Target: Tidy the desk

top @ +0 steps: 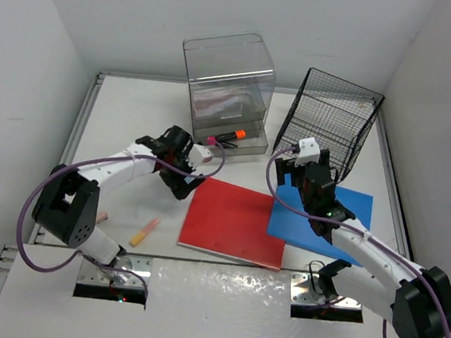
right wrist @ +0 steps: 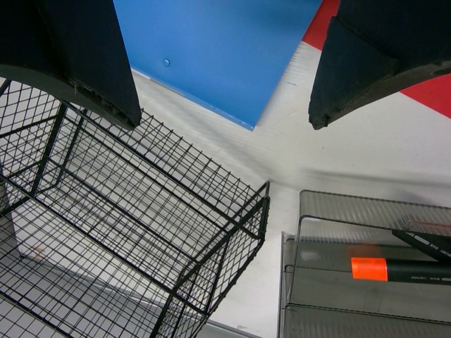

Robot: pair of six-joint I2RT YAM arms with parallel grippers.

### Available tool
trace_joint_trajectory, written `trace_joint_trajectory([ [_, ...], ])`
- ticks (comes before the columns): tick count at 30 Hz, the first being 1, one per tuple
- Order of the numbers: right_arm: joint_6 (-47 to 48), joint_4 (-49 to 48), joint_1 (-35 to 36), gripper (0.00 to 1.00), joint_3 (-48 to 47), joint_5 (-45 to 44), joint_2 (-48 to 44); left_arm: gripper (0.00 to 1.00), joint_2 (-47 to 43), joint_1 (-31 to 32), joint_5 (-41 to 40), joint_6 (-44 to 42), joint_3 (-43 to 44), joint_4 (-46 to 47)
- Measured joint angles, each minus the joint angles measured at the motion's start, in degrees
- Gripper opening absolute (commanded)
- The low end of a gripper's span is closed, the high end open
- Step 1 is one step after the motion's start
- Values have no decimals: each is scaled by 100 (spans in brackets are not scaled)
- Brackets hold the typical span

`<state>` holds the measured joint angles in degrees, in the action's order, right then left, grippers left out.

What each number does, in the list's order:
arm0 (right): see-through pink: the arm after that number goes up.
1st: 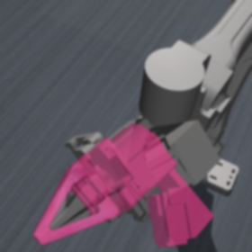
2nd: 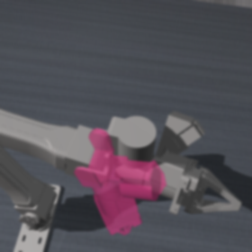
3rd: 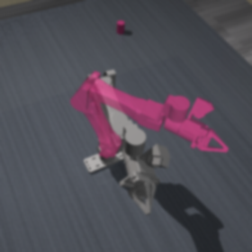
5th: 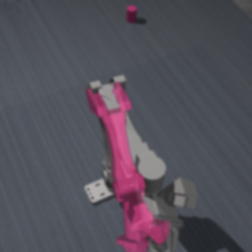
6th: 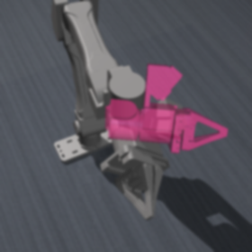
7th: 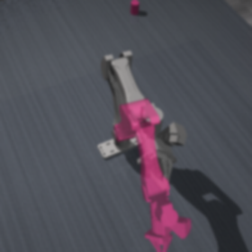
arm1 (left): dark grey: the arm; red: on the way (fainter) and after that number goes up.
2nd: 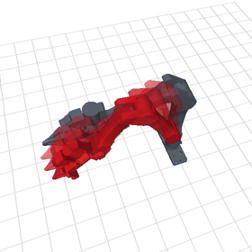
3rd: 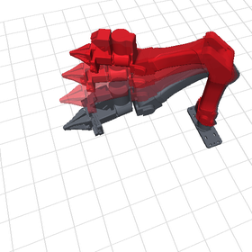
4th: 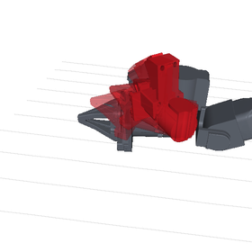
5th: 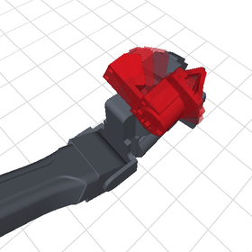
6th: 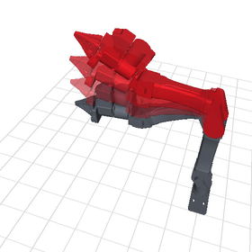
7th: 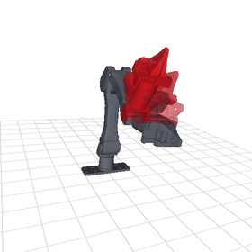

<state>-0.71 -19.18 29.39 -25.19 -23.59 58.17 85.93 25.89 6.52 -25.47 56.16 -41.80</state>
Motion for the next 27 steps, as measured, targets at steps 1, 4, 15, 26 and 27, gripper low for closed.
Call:
trace_joint_trajectory([
  [1, 0, 0, 0, 99, 0, 0, 0, 99, 24, -2, -2, 55, -2, 205],
  [4, 2, 9, 0, 99, 0, -4, -22, 97, 203, -9, -87, 184, -2, 782],
  [15, 7, 20, 0, 99, 0, -50, -256, 48, 1213, -101, -68, 417, -125, 1364],
  [26, 26, 20, 0, 99, 0, -131, -264, 0, 866, -116, -380, 63, -92, 686],
  [27, 26, 20, 0, 99, 0, -133, -262, 0, 682, -116, -485, -81, -72, 457],
])
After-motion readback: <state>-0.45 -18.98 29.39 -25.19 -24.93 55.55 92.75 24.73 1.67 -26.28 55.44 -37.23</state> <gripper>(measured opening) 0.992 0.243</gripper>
